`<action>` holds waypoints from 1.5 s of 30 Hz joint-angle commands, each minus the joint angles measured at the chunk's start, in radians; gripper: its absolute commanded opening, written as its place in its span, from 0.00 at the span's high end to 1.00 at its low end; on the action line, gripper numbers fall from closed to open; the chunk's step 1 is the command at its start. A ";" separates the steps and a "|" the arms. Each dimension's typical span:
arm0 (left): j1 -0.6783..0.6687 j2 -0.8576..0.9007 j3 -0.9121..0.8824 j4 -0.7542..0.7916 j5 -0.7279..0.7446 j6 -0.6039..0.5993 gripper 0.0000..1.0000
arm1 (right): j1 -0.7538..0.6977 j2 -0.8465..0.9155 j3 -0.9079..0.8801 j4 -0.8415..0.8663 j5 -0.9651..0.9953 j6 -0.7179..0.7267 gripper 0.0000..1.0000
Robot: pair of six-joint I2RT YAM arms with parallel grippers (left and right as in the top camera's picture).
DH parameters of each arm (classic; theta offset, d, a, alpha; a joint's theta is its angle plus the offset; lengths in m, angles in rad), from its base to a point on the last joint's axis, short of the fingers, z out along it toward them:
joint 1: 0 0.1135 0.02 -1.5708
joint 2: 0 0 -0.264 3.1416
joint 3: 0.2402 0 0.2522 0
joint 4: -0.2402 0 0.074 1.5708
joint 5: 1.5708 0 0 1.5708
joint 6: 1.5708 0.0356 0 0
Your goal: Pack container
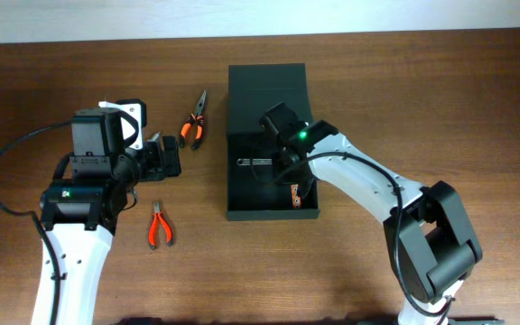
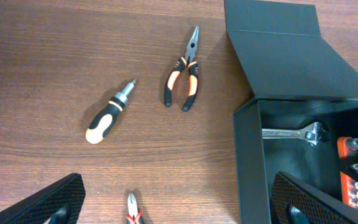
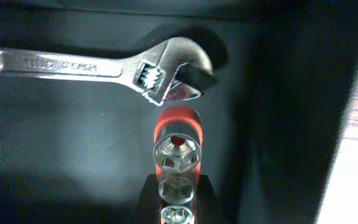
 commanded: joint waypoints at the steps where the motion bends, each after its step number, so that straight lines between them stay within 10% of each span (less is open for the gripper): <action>1: -0.004 0.002 0.017 0.002 -0.007 0.019 0.01 | -0.012 0.002 -0.008 0.002 0.020 -0.078 0.94; 25: -0.004 0.002 0.017 0.002 -0.007 0.019 0.01 | -0.016 0.002 -0.008 0.062 -0.107 -1.085 0.94; 45: -0.004 0.002 0.017 0.002 -0.007 0.019 0.01 | -0.016 0.002 -0.008 0.116 -0.274 -1.449 0.95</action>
